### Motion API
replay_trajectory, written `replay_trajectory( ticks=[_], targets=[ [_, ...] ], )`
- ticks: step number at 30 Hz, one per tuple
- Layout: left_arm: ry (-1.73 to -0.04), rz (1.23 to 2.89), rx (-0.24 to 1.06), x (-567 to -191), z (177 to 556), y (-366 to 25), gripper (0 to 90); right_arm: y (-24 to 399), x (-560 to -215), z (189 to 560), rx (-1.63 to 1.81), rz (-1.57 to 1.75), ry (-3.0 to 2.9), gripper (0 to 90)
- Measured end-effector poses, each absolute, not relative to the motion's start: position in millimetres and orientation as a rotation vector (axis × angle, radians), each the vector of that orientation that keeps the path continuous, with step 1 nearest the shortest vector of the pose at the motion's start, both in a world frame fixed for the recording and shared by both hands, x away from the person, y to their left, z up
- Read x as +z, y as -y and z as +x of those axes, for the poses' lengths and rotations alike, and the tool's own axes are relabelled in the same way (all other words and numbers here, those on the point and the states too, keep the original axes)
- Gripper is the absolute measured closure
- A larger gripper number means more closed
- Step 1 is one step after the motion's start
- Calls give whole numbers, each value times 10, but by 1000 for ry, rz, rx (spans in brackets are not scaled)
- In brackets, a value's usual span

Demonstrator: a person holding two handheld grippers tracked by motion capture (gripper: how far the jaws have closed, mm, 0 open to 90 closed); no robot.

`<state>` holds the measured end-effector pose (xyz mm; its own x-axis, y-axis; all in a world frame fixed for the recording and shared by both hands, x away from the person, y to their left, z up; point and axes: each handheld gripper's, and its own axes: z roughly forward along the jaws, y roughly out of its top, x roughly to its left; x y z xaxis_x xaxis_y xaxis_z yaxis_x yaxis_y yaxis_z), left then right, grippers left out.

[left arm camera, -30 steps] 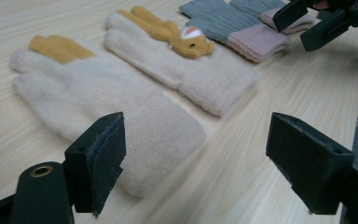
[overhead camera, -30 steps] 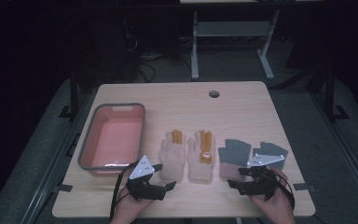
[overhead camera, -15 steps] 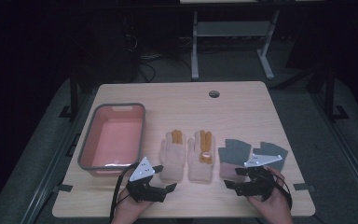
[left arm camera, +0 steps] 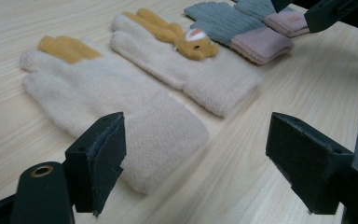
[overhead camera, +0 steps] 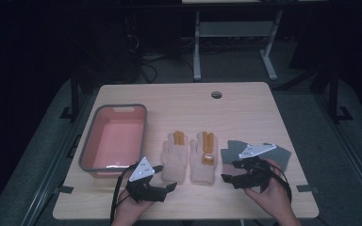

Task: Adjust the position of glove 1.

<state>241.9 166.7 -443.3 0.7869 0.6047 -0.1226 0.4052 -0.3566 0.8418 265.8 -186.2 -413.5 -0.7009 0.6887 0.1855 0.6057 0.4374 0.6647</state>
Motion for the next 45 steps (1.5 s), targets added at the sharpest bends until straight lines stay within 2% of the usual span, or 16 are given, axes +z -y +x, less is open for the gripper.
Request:
replay_trajectory(
  ticks=[20,32,45],
  targets=[
    [-735,2001,244,-4433,2407,-1619,201,1332,-3814,3175,981,990,-2725,325],
    [-751,1983,254,-4420,2425,-1660,200,1122,-3993,3488,838,1017,-2774,361],
    [-747,1986,249,-4427,2419,-1640,200,1026,-4196,3630,716,1073,-2818,401]
  ],
)
